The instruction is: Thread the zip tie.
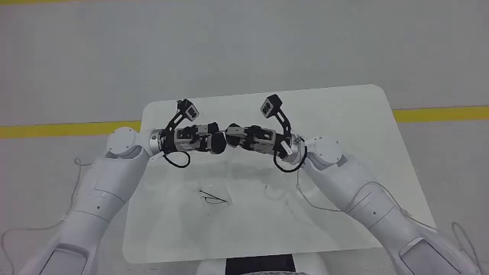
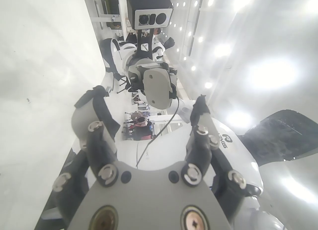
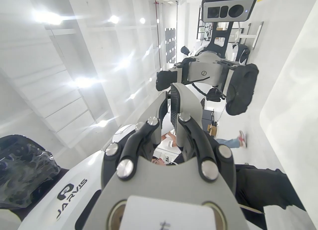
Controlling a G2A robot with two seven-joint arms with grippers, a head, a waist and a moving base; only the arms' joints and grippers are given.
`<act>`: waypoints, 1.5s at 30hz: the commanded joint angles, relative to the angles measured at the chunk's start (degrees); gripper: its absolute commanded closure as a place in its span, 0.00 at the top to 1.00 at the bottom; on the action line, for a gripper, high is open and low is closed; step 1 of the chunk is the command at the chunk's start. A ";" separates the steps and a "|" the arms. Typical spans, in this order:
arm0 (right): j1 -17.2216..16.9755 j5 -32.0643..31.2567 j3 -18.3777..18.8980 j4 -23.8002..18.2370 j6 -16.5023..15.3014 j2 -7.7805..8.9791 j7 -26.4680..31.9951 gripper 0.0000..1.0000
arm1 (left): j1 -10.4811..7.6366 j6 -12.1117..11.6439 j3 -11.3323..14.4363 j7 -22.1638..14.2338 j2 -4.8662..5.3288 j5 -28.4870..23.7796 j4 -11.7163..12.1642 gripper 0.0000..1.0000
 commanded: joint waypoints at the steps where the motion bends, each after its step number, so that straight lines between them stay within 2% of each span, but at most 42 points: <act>1: -0.05 0.11 -0.02 0.21 0.07 -0.17 0.22 0.00 | -0.01 0.01 0.03 -0.09 0.00 -0.08 0.06 0.48; 12: 0.44 -2.66 -0.23 1.63 1.99 -0.95 0.69 0.00 | 0.20 0.00 -0.13 -0.51 0.15 -0.49 -0.08 0.43; 25: -0.30 -9.43 2.38 1.00 5.14 -0.32 0.30 0.00 | 0.19 0.29 0.09 -0.22 0.28 0.24 -0.52 0.27; 36: -1.71 -12.99 4.94 -0.38 7.57 0.50 1.66 0.00 | -0.06 0.44 0.51 0.17 0.28 0.64 -0.55 0.27; 45: -2.29 -14.54 5.68 -0.59 9.05 0.65 1.74 0.00 | -0.51 0.51 1.01 0.14 0.21 0.82 -0.42 0.27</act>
